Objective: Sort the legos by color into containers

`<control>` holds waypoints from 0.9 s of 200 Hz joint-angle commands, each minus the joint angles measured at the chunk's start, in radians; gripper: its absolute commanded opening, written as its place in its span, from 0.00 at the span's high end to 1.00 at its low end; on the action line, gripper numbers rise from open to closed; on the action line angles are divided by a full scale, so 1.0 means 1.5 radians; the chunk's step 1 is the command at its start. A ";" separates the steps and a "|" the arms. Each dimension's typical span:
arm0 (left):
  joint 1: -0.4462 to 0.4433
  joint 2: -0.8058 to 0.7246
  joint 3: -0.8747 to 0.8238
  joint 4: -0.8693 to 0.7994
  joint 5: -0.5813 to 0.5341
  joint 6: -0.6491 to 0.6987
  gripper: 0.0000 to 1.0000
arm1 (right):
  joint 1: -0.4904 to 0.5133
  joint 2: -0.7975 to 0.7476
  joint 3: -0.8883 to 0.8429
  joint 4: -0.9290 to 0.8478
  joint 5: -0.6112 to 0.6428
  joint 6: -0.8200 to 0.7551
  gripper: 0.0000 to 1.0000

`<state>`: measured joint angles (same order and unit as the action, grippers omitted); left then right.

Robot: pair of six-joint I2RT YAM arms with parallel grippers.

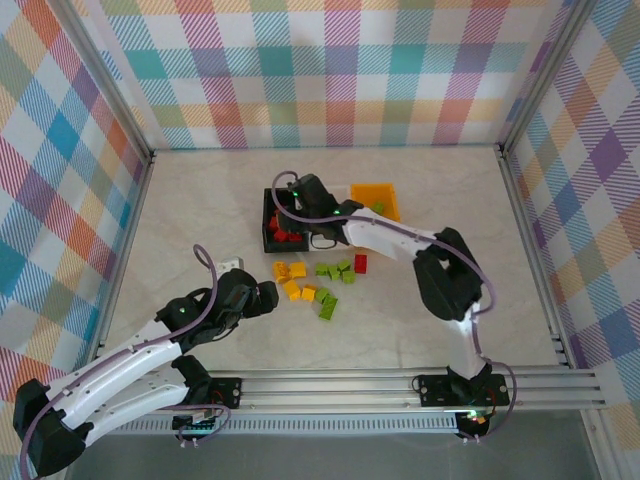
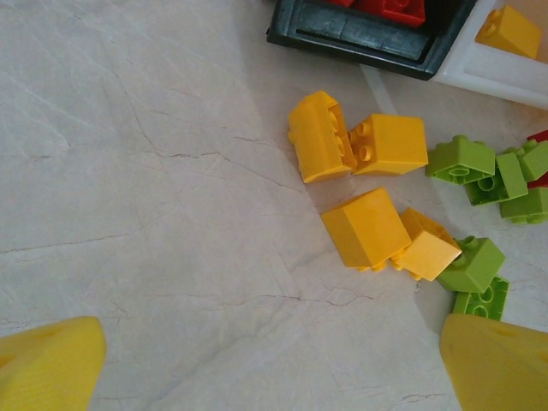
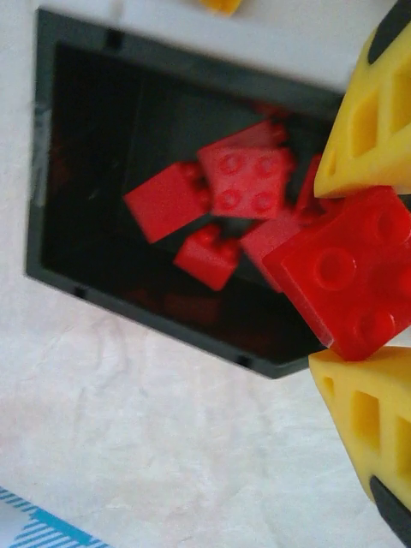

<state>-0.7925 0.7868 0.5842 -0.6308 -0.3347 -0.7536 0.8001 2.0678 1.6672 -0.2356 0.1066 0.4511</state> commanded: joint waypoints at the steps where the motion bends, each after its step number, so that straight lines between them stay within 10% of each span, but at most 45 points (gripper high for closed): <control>1: -0.007 -0.013 -0.010 -0.027 0.000 -0.017 0.00 | 0.002 0.049 0.093 -0.028 0.010 -0.009 0.52; 37: -0.007 -0.027 -0.009 -0.035 0.002 -0.017 0.00 | 0.004 0.062 0.147 -0.052 -0.003 -0.002 0.26; 125: -0.007 -0.077 0.004 -0.047 -0.024 -0.005 0.00 | 0.128 -0.315 -0.387 -0.097 0.145 0.111 0.18; 180: -0.006 -0.066 -0.008 -0.030 -0.021 -0.002 0.00 | 0.233 -0.290 -0.461 -0.146 0.203 0.228 0.16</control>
<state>-0.7929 0.6807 0.5781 -0.6807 -0.3534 -0.7666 1.1141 1.5806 0.9600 -0.4141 0.3328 0.6876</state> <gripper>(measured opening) 0.999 0.835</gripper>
